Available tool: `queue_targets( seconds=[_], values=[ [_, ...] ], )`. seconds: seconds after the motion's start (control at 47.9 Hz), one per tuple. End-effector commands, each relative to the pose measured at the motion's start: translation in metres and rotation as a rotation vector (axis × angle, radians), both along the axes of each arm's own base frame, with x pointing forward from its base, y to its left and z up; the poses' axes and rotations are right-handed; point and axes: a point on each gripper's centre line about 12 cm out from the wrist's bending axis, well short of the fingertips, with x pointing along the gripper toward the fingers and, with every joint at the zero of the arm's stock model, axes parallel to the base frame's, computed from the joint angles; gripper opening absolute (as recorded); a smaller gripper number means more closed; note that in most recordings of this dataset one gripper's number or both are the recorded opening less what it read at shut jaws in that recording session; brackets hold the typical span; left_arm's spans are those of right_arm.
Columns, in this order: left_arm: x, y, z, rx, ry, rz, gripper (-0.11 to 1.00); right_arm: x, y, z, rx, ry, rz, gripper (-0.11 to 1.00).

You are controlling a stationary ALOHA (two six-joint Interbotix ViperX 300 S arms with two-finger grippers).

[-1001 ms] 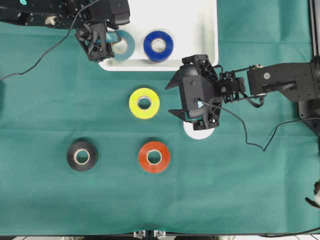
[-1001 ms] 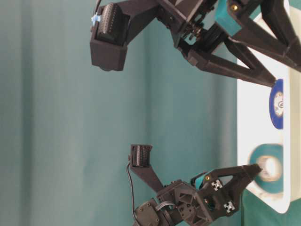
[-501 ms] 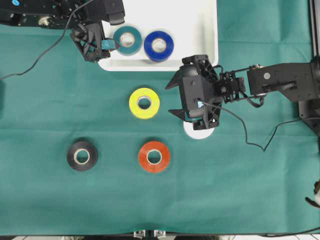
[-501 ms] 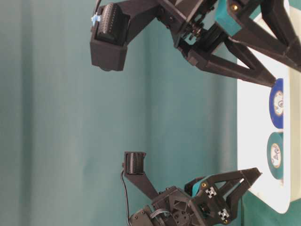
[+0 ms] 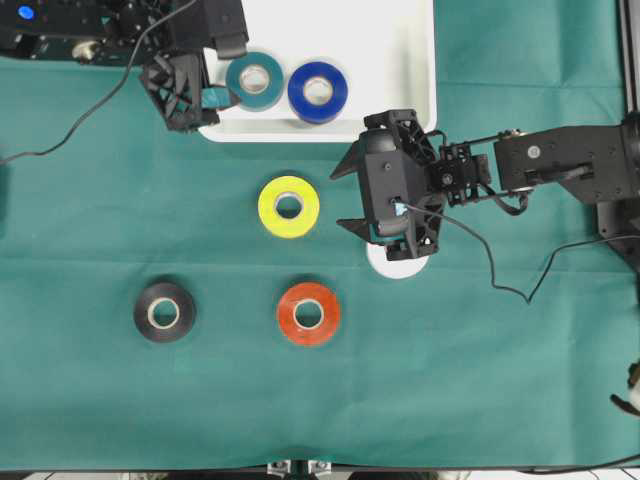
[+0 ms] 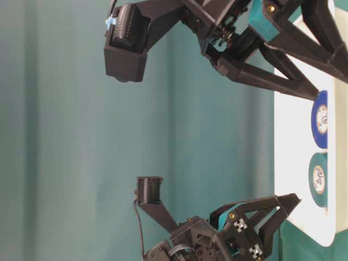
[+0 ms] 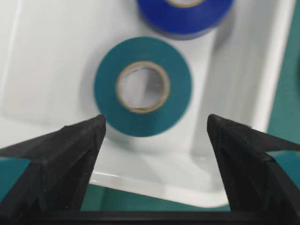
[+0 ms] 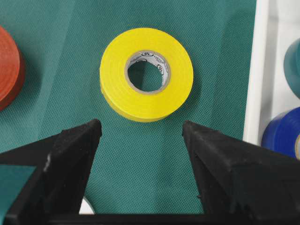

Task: Put the tape alternately from left to right into the white case.
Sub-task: 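Open the left gripper and withdraw it to the left side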

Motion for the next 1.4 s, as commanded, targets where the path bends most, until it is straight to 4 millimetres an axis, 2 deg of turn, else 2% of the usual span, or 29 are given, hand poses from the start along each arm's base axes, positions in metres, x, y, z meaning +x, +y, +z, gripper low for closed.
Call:
queue_targets(
  seconds=[0.0, 0.271, 0.73, 1.085, 1.377],
  values=[
    [-0.003, -0.012, 0.011, 0.012, -0.030, -0.031, 0.82, 0.002, 0.001, 0.013, 0.005, -0.041, 0.002, 0.78],
    [-0.010, -0.045, 0.018, 0.014, -0.046, -0.117, 0.82, 0.002, 0.001, 0.013, 0.005, -0.043, 0.003, 0.78],
    [-0.034, -0.090, 0.006, 0.003, -0.031, -0.237, 0.82, 0.002, 0.001, 0.013, 0.005, -0.041, 0.002, 0.78],
    [-0.041, -0.110, 0.006, 0.013, -0.098, -0.296, 0.82, 0.002, 0.001, 0.012, 0.005, -0.041, 0.003, 0.78],
    [-0.050, -0.114, 0.000, 0.021, -0.154, -0.305, 0.82, 0.002, 0.001, 0.012, 0.005, -0.041, 0.003, 0.78]
  ],
)
